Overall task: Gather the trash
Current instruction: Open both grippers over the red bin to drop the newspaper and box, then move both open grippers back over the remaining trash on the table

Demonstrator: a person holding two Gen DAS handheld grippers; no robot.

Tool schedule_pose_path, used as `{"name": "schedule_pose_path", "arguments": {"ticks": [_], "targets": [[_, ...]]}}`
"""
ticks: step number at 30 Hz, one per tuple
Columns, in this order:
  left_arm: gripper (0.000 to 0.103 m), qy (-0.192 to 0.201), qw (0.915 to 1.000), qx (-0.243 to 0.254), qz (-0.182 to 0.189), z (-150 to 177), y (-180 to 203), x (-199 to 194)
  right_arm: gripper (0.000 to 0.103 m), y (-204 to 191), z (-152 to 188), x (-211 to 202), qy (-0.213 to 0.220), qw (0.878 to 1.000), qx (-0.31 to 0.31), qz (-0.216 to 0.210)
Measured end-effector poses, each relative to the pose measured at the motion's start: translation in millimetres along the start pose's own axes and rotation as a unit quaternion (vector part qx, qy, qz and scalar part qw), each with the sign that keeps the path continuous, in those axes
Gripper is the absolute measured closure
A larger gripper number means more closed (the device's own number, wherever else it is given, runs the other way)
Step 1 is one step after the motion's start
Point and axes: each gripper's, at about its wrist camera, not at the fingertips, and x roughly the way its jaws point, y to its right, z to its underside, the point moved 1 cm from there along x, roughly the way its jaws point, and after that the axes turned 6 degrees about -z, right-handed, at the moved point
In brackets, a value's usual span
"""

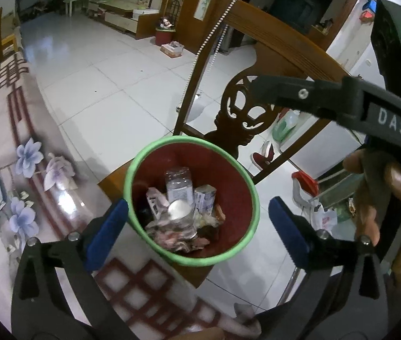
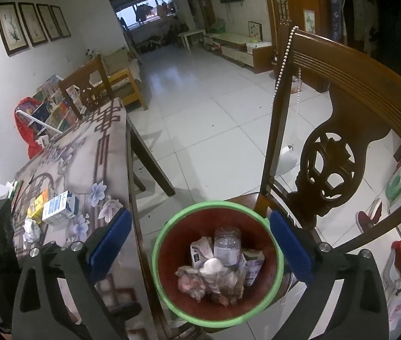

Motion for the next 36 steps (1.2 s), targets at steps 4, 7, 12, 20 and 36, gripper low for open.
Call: {"name": "schedule_pose_path", "arguments": {"ticks": [4, 7, 12, 20, 36], "targets": [[0.006, 0.002, 1.0, -0.007, -0.006, 4, -10, -9, 0.008, -6, 0, 2, -0.003, 1.0, -0.007, 0.002], [0.006, 0.006, 0.9998, -0.015, -0.013, 10, -19, -19, 0.008, -12, 1, 3, -0.004, 1.0, -0.014, 0.002], [0.006, 0.014, 0.9991, -0.025, -0.03, 23, -37, -41, 0.008, -35, 1, 8, -0.009, 0.999, -0.04, -0.003], [0.006, 0.038, 0.9933, -0.082, -0.073, 47, -95, -87, 0.008, -97, 7, 25, -0.025, 0.994, -0.107, -0.023], [0.006, 0.054, 0.9644, -0.199, -0.166, 122, -241, -160, 0.008, -228, 38, 91, -0.081, 0.96, -0.257, -0.078]]}}
